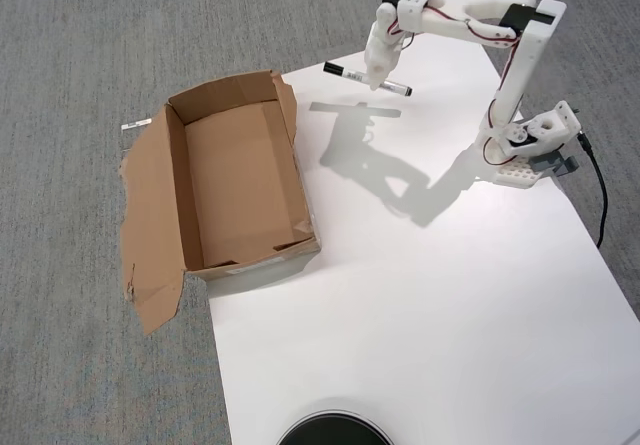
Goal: Grasp a pen and put it in the box.
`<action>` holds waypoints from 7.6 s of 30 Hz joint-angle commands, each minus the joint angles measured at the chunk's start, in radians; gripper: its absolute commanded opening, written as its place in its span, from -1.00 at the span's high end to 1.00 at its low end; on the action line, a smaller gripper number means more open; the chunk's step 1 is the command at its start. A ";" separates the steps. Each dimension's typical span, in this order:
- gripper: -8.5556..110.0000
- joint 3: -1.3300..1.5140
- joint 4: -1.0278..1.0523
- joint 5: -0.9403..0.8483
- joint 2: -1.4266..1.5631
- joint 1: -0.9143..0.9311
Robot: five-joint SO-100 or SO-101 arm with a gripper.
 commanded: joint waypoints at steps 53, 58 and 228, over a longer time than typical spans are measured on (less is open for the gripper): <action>0.85 -0.597 -0.020 0.467 0.238 -0.596; 0.85 -0.670 -0.020 0.469 0.126 -0.602; 0.62 0.219 0.230 1.455 1.008 -0.653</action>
